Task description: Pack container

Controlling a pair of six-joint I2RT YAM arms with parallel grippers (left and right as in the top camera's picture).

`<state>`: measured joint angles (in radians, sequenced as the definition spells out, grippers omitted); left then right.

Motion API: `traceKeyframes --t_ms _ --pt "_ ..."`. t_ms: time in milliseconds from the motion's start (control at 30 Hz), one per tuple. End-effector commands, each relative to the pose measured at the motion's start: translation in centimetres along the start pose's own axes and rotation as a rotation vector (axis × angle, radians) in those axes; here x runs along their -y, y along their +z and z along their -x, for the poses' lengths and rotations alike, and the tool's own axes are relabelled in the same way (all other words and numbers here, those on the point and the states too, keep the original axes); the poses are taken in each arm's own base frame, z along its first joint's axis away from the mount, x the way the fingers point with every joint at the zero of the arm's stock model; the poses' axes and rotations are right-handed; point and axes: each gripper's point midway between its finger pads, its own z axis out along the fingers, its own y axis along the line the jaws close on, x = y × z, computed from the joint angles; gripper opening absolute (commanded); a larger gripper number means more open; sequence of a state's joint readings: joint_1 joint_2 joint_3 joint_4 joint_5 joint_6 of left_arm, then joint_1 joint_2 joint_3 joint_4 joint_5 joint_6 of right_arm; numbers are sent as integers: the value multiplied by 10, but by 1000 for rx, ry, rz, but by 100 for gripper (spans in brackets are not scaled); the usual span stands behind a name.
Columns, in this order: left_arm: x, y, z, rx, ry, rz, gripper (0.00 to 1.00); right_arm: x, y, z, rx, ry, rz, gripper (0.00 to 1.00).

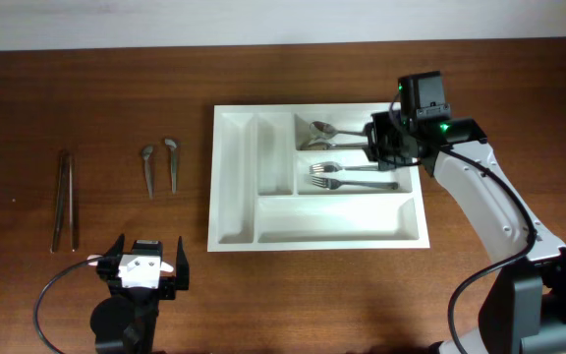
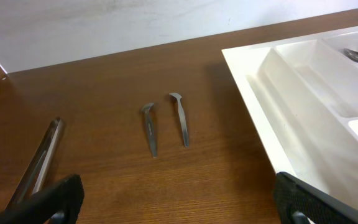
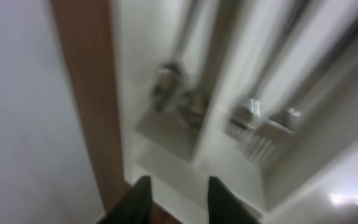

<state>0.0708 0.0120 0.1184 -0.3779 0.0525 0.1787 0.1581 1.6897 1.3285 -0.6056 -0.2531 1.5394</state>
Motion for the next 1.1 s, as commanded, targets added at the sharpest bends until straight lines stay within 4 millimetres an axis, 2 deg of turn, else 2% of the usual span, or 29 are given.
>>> traceKeyframes --t_ms 0,133,200,267,300,367,433,533,600,733,867,1067 --pt "1 0 -1 4 -9 -6 99 -19 -2 0 17 -227 59 41" --pt "1 0 -1 4 -9 -6 99 -53 -22 6 61 -474 143 70" --pt "1 0 -1 4 -9 -6 99 -70 -42 18 112 -642 174 84" --pt "1 0 -1 4 -9 -6 99 -78 -59 33 156 -739 174 93" --pt "1 0 -1 4 -9 -6 99 -81 -72 48 190 -792 165 99" --pt "1 0 -1 4 -9 -6 99 -79 -91 74 241 -823 125 99" --pt "1 0 -1 4 -10 -6 99 -68 -110 107 298 -806 55 99" --pt "1 0 -1 4 -10 -6 99 -38 -140 163 390 -738 -78 99" --pt "1 0 -1 4 -9 -6 99 -15 -156 193 425 -679 -146 99" --pt "1 0 -1 4 -9 -6 99 30 -186 237 482 -576 -275 99" --pt "1 0 -1 4 -9 -6 99 60 -206 264 535 -552 -399 99" --pt "1 0 -1 4 -10 -6 99 69 -206 272 550 -537 -456 99"
